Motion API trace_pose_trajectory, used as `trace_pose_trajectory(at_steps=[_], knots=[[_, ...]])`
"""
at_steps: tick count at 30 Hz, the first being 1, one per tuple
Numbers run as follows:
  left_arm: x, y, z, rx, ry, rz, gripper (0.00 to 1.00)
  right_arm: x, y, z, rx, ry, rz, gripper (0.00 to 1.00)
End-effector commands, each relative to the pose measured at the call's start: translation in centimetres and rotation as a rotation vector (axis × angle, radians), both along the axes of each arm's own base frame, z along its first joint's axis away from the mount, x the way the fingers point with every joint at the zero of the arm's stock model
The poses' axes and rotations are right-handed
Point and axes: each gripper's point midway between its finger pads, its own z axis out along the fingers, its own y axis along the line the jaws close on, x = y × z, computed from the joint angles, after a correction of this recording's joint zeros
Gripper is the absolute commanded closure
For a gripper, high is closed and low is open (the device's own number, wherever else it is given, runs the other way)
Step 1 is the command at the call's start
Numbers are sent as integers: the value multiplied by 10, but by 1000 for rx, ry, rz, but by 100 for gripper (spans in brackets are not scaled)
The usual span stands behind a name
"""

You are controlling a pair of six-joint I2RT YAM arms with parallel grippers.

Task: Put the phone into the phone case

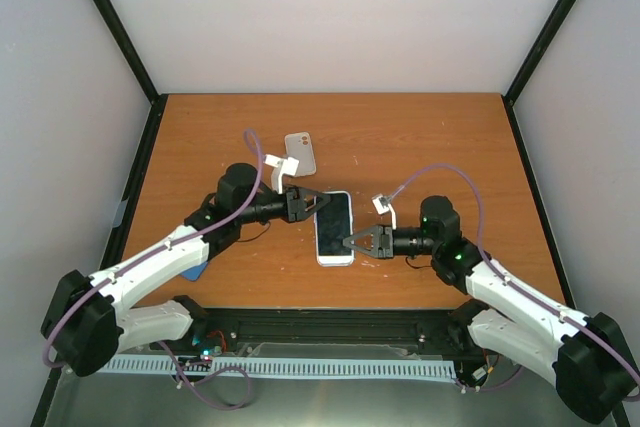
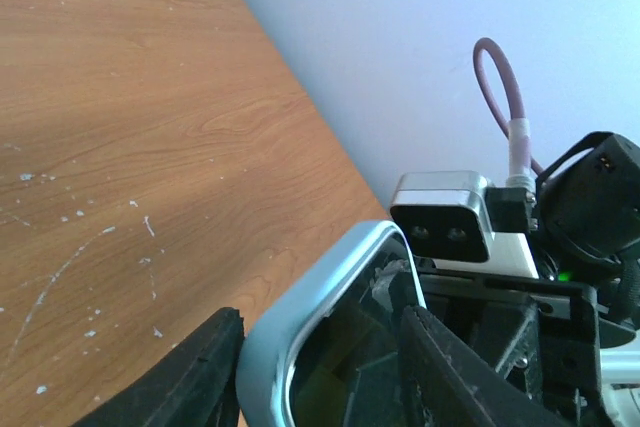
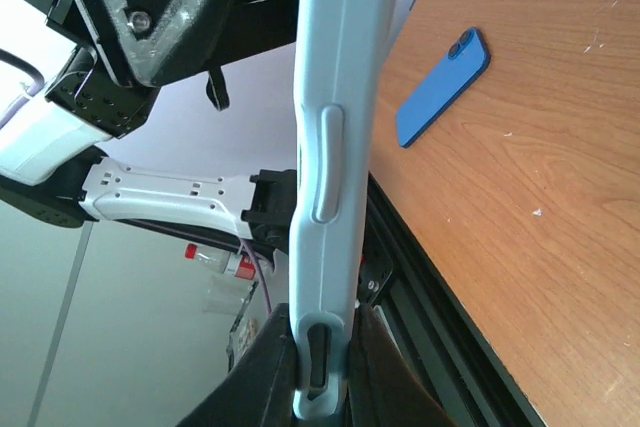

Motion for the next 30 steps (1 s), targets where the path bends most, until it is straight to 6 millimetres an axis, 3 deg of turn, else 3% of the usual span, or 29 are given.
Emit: trace_pose_trajectory(at_steps=[1, 5, 9, 11, 13, 16, 20, 28, 30], knots=[[11, 3, 5, 31, -34, 41, 64, -4, 6, 19, 47, -87, 41, 96], [18, 10, -2, 73, -24, 98, 85, -1, 7, 12, 25, -76, 28, 96], [21, 13, -6, 104, -17, 117, 87, 4, 8, 5, -4, -60, 13, 95], [22, 13, -8, 113, -12, 123, 76, 7, 8, 2, -11, -55, 0, 96], [23, 15, -9, 120, -6, 135, 51, 12, 8, -3, -41, -64, -18, 96], [27, 23, -17, 162, 18, 185, 25, 29, 3, -25, -152, -53, -69, 97], [38, 51, -42, 279, 87, 348, 2, 54, -14, -45, -203, 23, -132, 97], [51, 116, -88, 492, 220, 637, 1, 104, -59, -89, -399, 164, -267, 97], [54, 135, -100, 539, 267, 701, 1, 117, -77, -110, -489, 226, -314, 97]])
